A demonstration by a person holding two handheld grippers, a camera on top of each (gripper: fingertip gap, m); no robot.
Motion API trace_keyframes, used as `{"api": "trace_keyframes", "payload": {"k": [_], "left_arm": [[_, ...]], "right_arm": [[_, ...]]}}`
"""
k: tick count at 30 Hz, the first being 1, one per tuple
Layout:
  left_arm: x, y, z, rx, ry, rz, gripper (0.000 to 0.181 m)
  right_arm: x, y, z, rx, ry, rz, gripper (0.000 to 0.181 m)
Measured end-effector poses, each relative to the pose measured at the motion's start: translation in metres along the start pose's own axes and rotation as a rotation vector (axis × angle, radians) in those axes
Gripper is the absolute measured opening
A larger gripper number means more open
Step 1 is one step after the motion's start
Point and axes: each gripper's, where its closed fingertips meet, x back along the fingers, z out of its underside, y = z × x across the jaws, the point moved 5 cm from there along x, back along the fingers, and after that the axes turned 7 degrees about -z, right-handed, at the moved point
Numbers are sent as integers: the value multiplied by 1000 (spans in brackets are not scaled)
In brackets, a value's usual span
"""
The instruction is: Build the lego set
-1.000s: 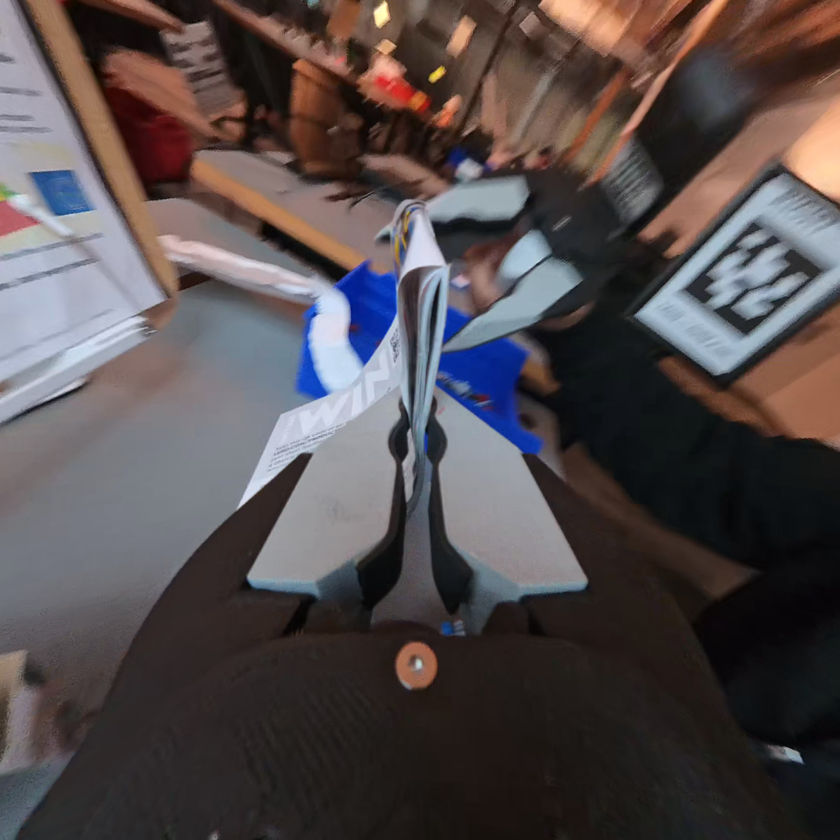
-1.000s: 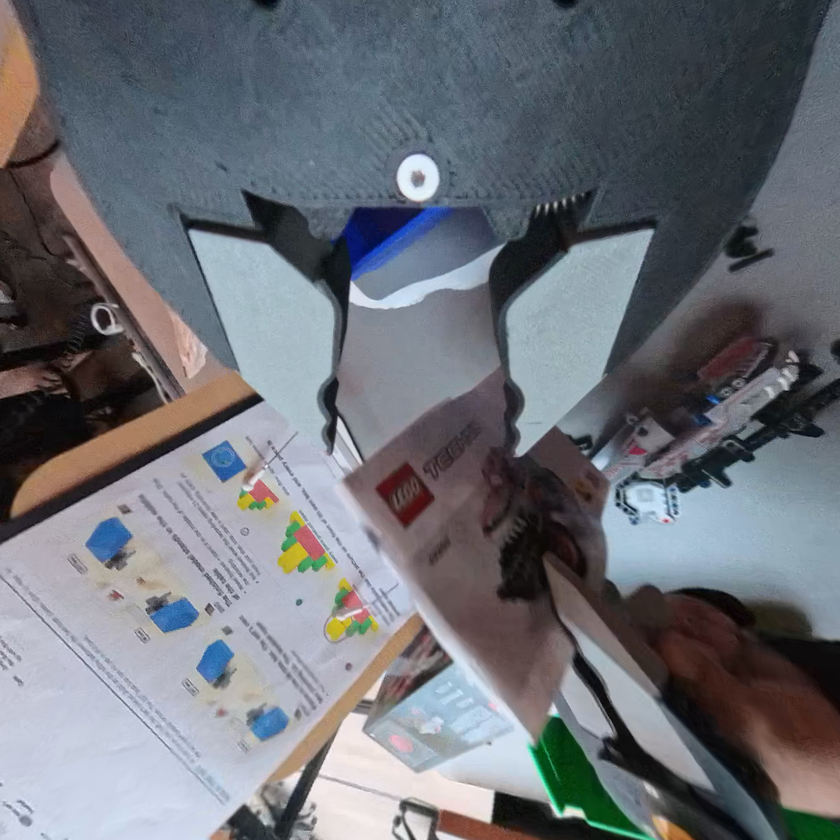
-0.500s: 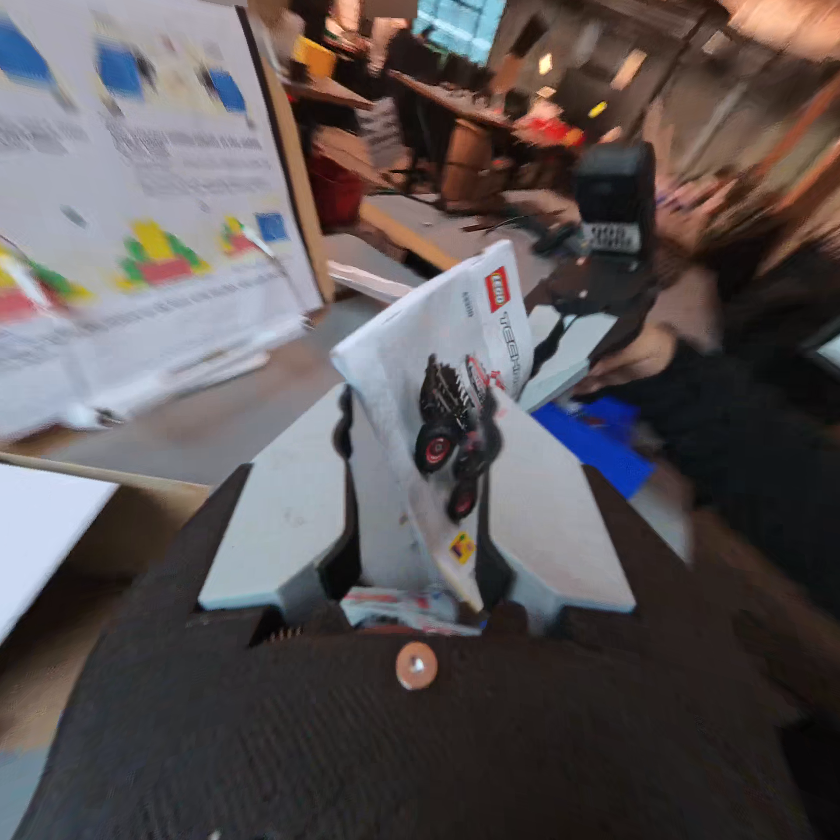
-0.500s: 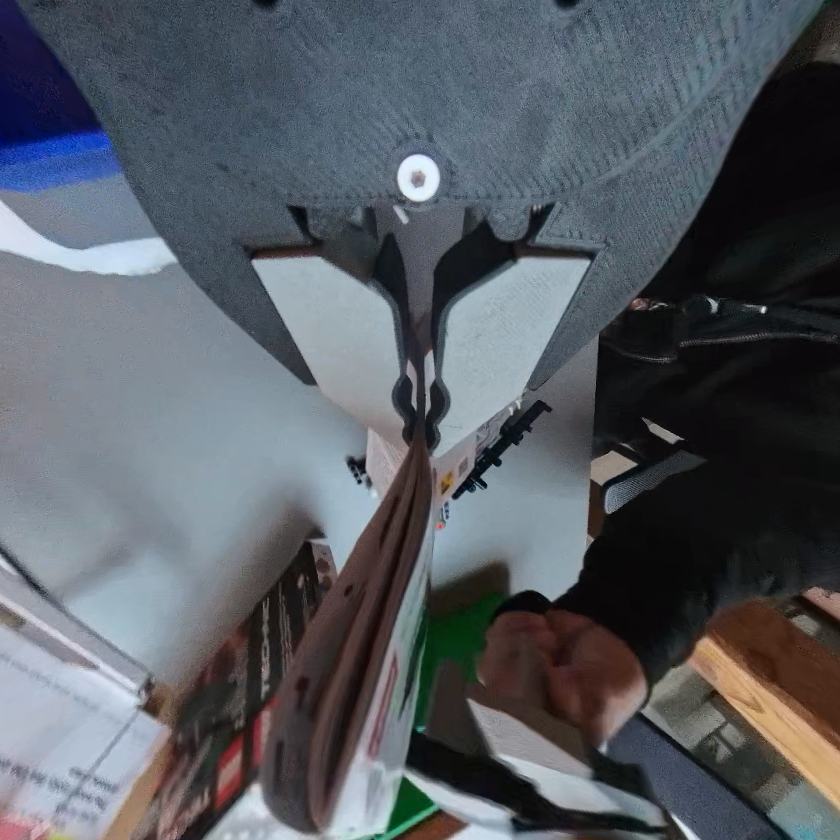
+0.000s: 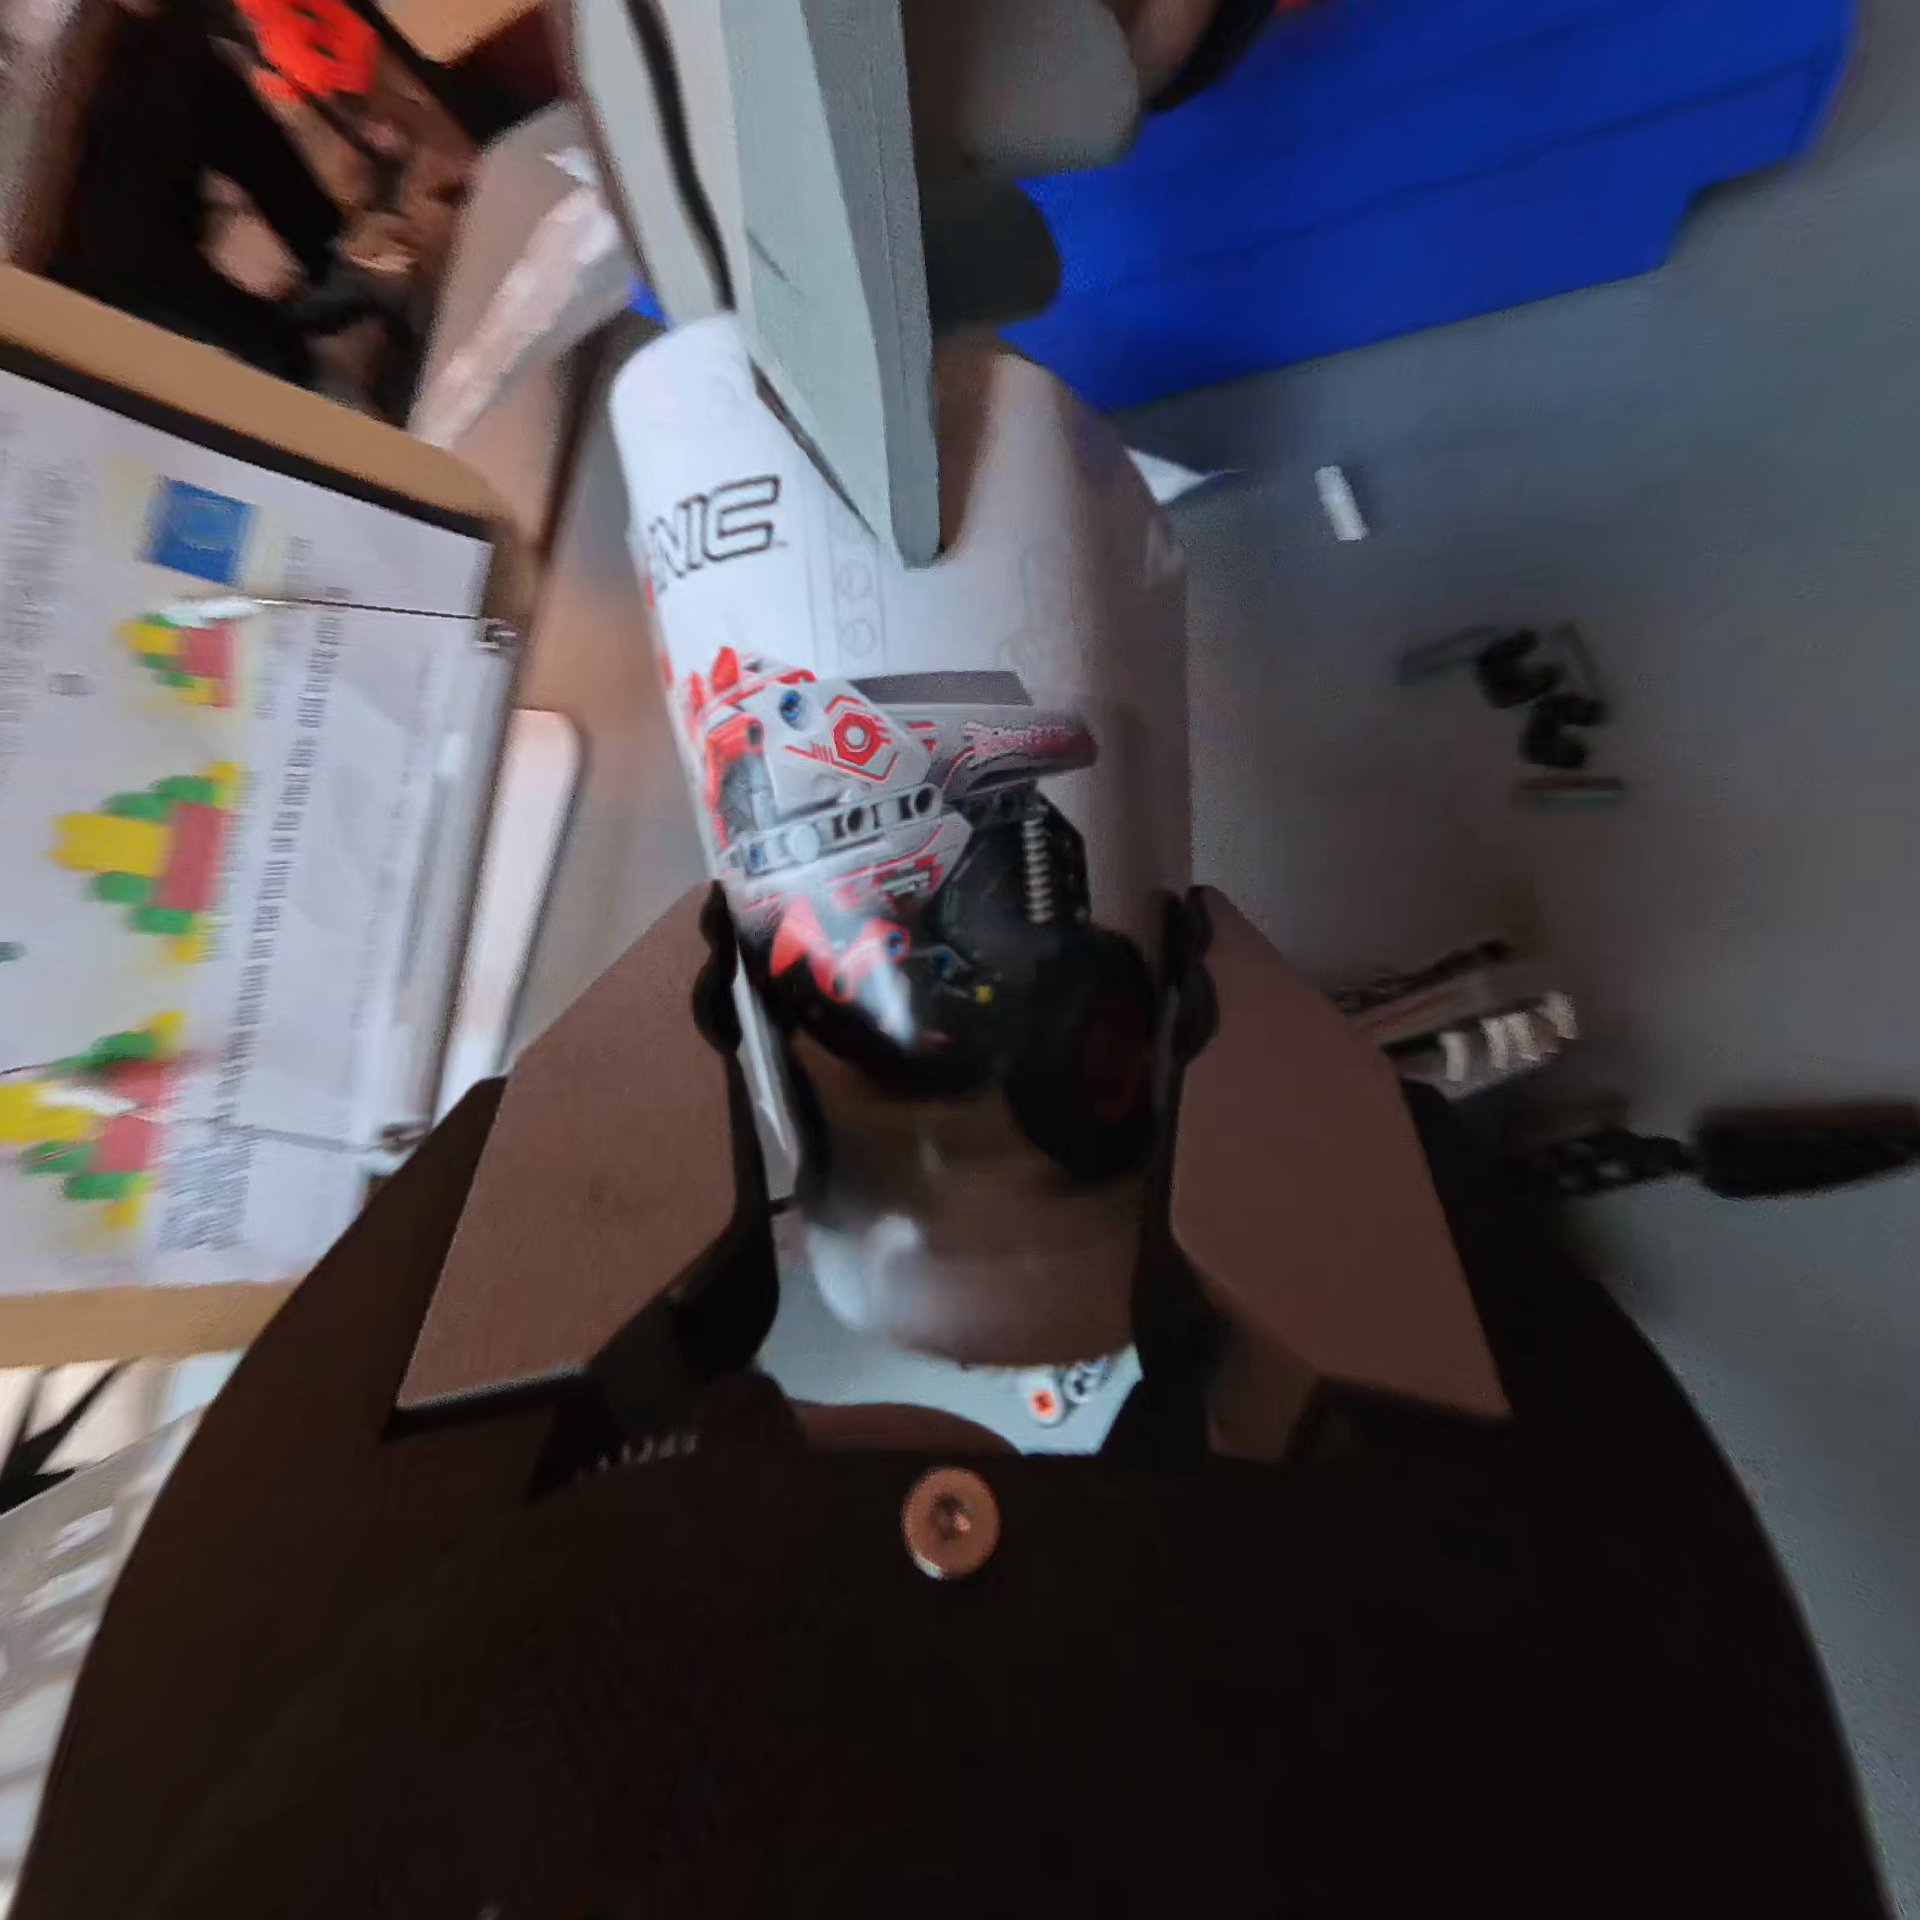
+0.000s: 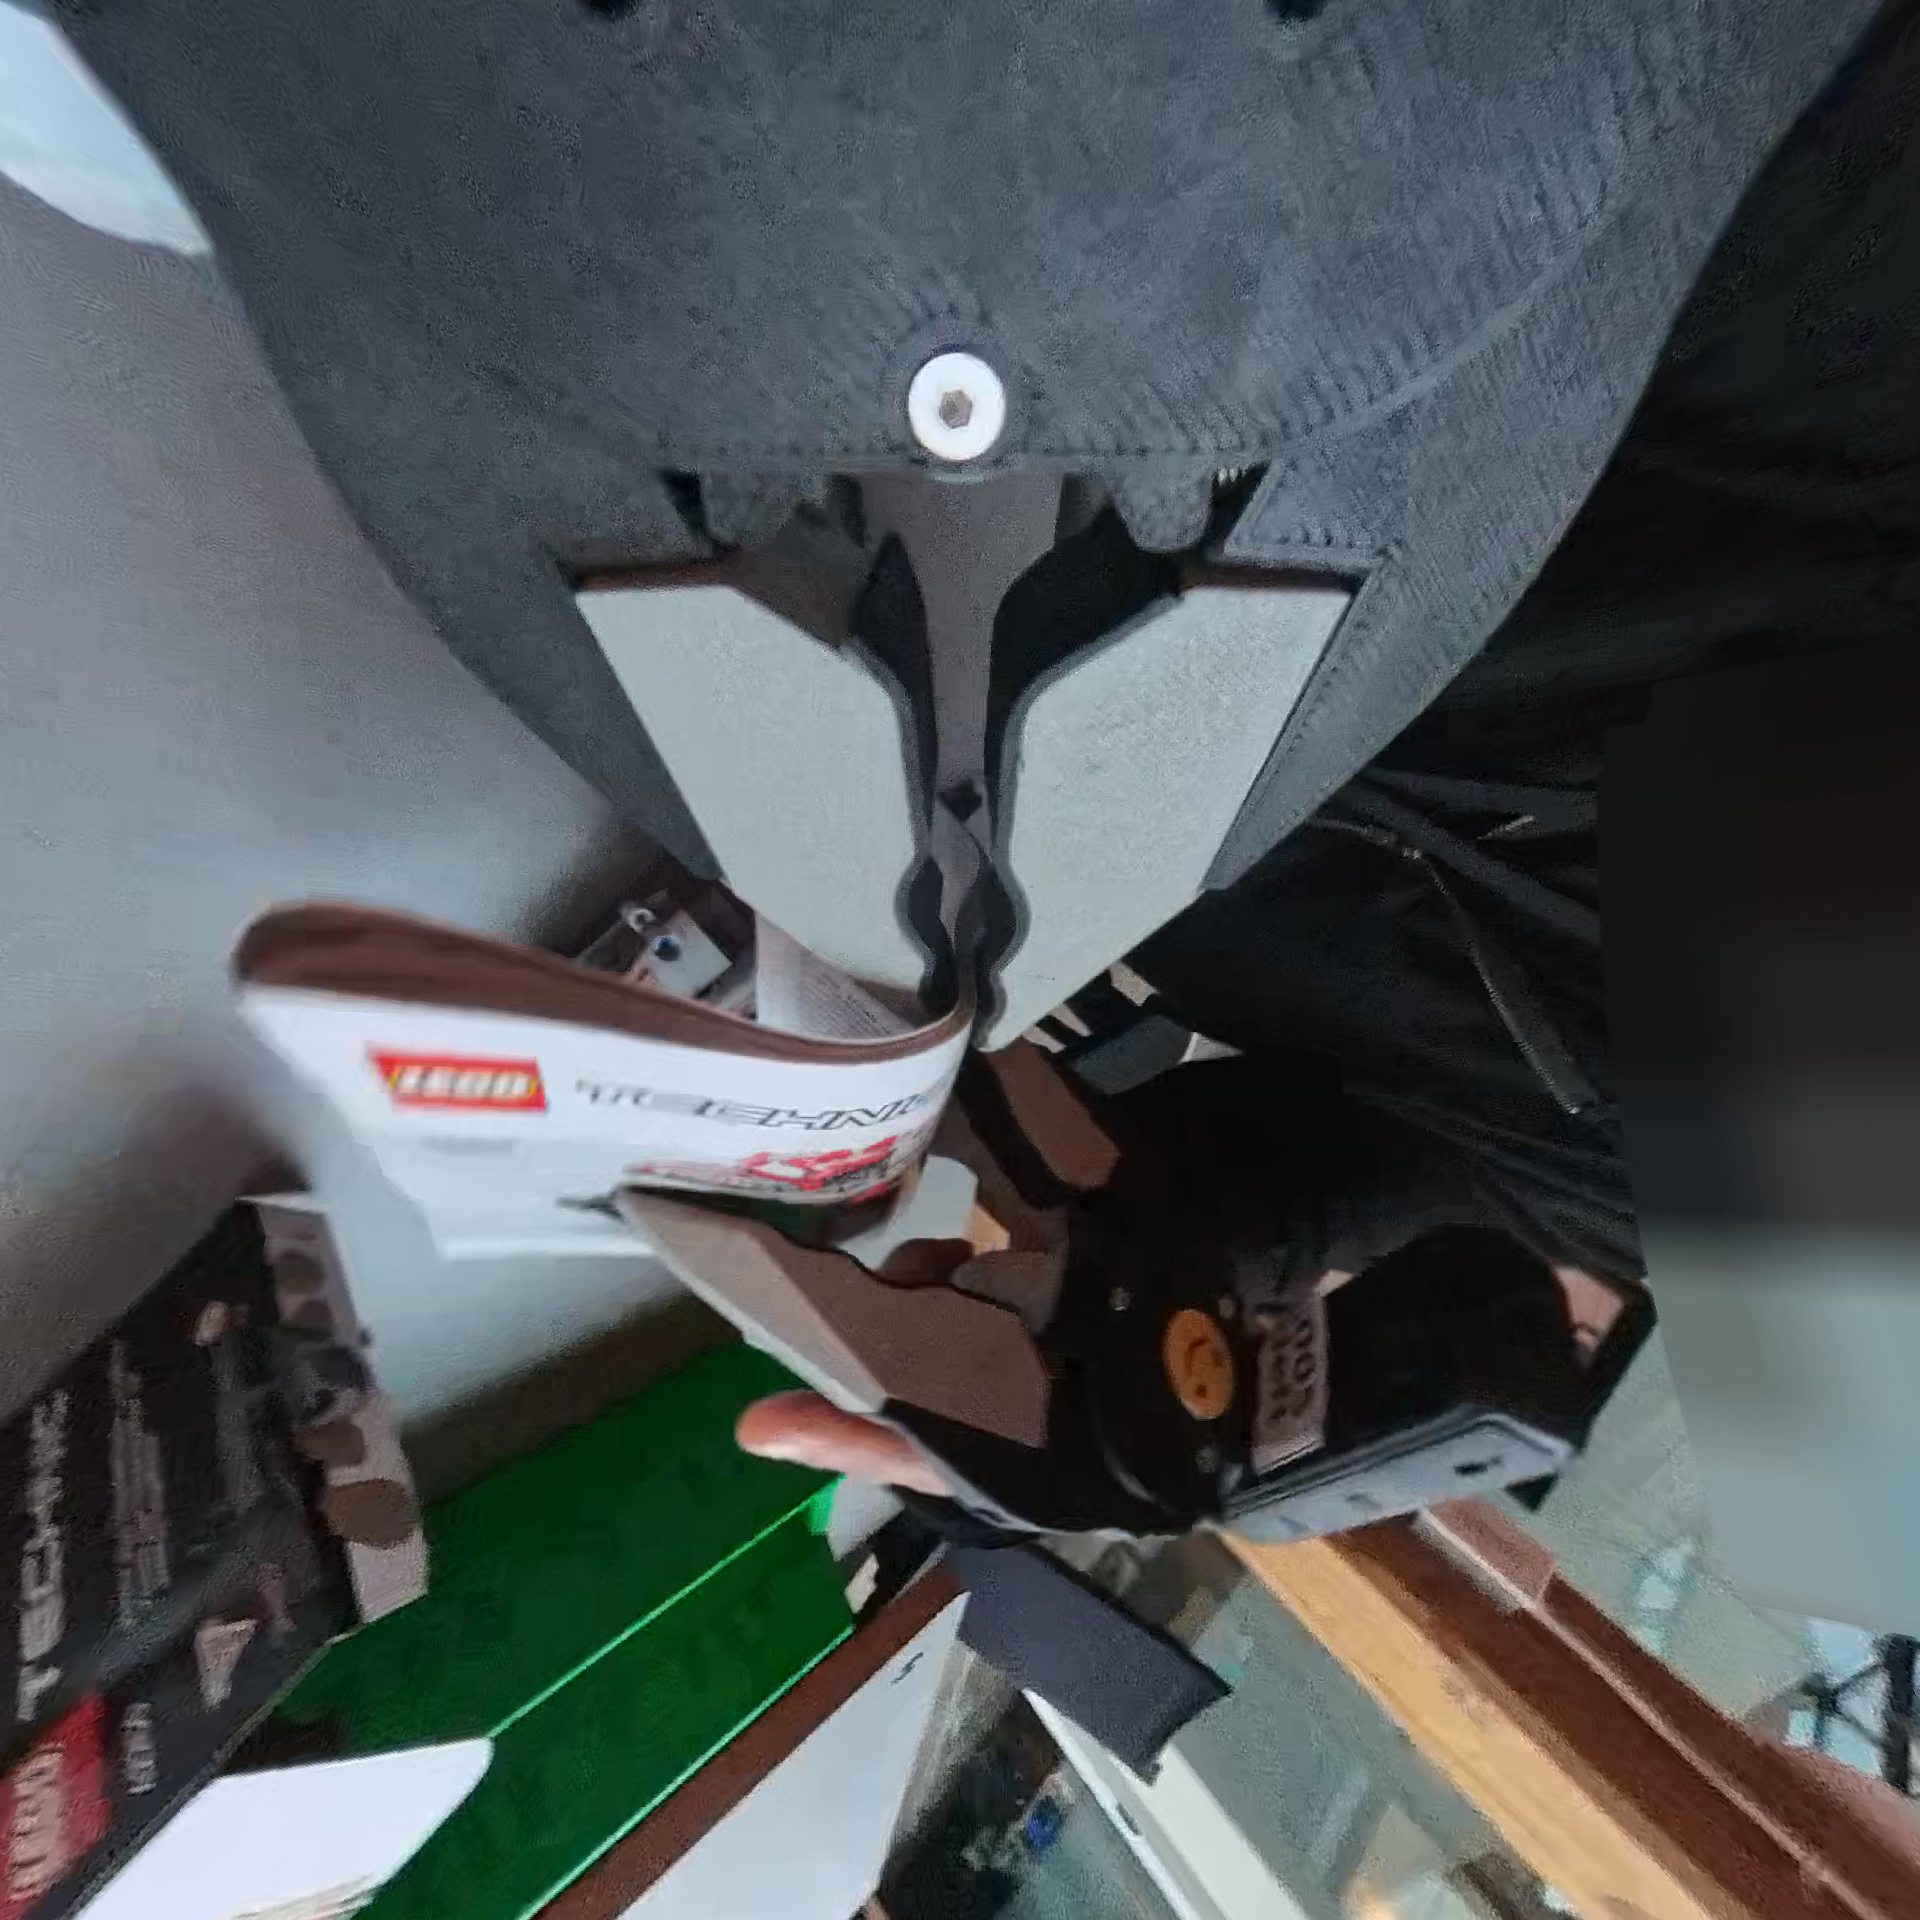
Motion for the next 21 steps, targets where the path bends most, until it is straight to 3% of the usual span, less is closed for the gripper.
{"api": "trace_keyframes", "payload": {"k": [2,4,6,9,12,14,15,16,18,20,21], "left_arm": [[-4,-5,2,23,-5,63,88],[-6,-3,3,-15,-8,25,81],[-5,-9,5,-10,23,80,68],[-10,-7,12,2,96,101,28],[-11,3,18,157,1,131,11],[-6,4,22,232,-58,176,10],[-4,3,25,241,-66,187,10],[-3,2,27,246,-72,198,10],[-2,-4,23,286,-101,275,11],[0,-9,13,345,-160,367,11],[1,-10,9,358,-176,384,11]], "right_arm": [[-6,5,3,46,60,-12,0],[-9,6,3,61,95,-13,0],[-8,4,1,55,120,14,0],[-12,2,-4,69,146,73,0],[-4,9,-15,191,118,247,3],[13,16,-20,308,68,425,19],[20,19,-19,349,66,496,38],[21,22,-16,380,82,527,59],[10,21,-6,435,176,567,80],[-3,11,2,500,287,624,88],[-12,10,4,524,307,602,73]]}}
